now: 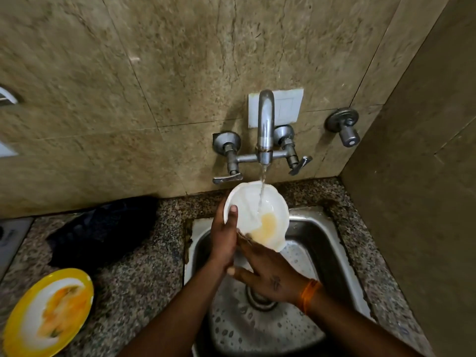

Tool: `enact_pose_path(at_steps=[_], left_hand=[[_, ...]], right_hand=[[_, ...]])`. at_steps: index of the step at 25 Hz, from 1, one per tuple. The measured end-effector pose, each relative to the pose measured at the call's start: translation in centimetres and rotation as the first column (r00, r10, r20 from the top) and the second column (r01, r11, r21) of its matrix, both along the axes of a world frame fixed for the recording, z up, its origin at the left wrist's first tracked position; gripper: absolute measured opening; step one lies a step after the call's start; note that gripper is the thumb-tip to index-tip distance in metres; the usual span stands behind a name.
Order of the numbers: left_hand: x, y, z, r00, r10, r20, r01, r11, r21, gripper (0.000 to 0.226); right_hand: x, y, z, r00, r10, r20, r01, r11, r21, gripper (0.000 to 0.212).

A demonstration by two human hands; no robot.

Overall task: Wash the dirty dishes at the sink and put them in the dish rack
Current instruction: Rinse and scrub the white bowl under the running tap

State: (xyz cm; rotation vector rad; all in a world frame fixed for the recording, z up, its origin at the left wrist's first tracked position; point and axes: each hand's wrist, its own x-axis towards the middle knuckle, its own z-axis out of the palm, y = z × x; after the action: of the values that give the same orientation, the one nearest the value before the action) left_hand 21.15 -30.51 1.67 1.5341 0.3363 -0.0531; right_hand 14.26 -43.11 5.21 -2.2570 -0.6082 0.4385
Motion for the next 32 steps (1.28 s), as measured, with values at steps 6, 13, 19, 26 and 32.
enact_pose_path(at_steps=[6,13,19,26,32], left_hand=[[-1.6,0.1,-1.1,0.986,0.135,0.094,-0.144,0.986,0.089,0.038],[-1.9,-0.8,0.0,0.957,0.133,0.257,-0.187,0.962,0.2,0.035],[-1.5,-0.7,0.1,0.956,0.141,0.258,-0.205,0.949,0.241,0.034],[-1.5,1.6,-1.5,0.98,0.064,0.188,-0.112,0.96,0.257,0.03],[-0.8,2.7,0.5,0.982,-0.05,-0.182,0.001,0.967,-0.255,0.059]], right_hand=[[0.8,-4.9,-5.5,0.912,0.135,0.387,0.177,0.721,-0.67,0.068],[-1.8,-1.8,-6.1,0.968,0.024,0.249,0.034,0.974,-0.226,0.081],[-0.8,-3.2,-7.1,0.921,-0.042,0.387,0.202,0.901,-0.384,0.085],[-0.5,-5.2,-8.7,0.853,0.048,0.52,0.186,0.902,-0.389,0.069],[-0.8,-5.2,-8.5,0.822,-0.028,0.569,0.136,0.98,-0.148,0.052]])
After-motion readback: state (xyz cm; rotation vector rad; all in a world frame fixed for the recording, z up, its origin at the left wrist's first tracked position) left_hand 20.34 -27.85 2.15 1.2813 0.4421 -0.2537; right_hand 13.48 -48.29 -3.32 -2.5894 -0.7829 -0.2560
